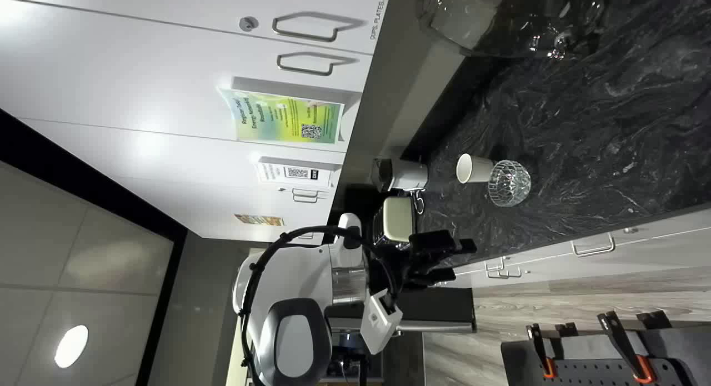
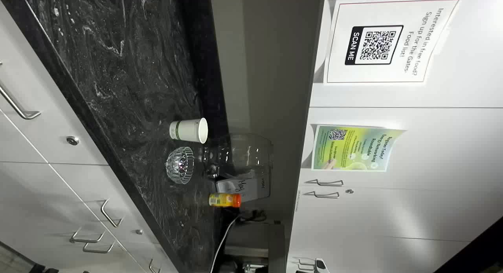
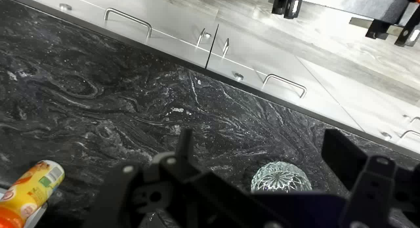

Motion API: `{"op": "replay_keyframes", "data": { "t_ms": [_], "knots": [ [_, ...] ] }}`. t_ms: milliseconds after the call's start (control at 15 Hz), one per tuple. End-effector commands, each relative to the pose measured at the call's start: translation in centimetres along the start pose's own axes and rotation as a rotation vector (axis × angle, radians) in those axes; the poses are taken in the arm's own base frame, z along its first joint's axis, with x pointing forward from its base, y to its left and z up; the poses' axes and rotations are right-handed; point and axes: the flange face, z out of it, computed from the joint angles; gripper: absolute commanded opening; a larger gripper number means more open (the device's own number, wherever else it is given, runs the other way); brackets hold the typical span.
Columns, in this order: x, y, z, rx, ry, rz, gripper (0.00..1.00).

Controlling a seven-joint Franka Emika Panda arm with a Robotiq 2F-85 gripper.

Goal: Pour the things in the cup into the glass bowl

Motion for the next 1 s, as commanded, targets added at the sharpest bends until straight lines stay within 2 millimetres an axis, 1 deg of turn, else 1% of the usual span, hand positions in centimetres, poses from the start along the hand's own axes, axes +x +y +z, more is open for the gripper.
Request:
{"op": "replay_keyframes", "data": {
  "t_ms": [0, 333, 400, 533, 733, 933],
  "knots": [
    [0.0, 0.0, -0.1, 0.001, -0.001, 0.0, 1.0],
    [0.0, 0.0, -0.1, 0.001, -0.001, 0.0, 1.0],
    [0.4, -0.1, 0.1, 0.0, 0.005, -0.001, 1.0],
    [1.9, -0.5, 0.5, -0.006, 0.028, -0.006, 1.0],
    [5.1, -0.8, 1.3, -0.01, 0.096, -0.005, 1.0],
    [8.5, -1.4, 2.6, 0.007, 0.168, 0.004, 1.0]
  ]
}}
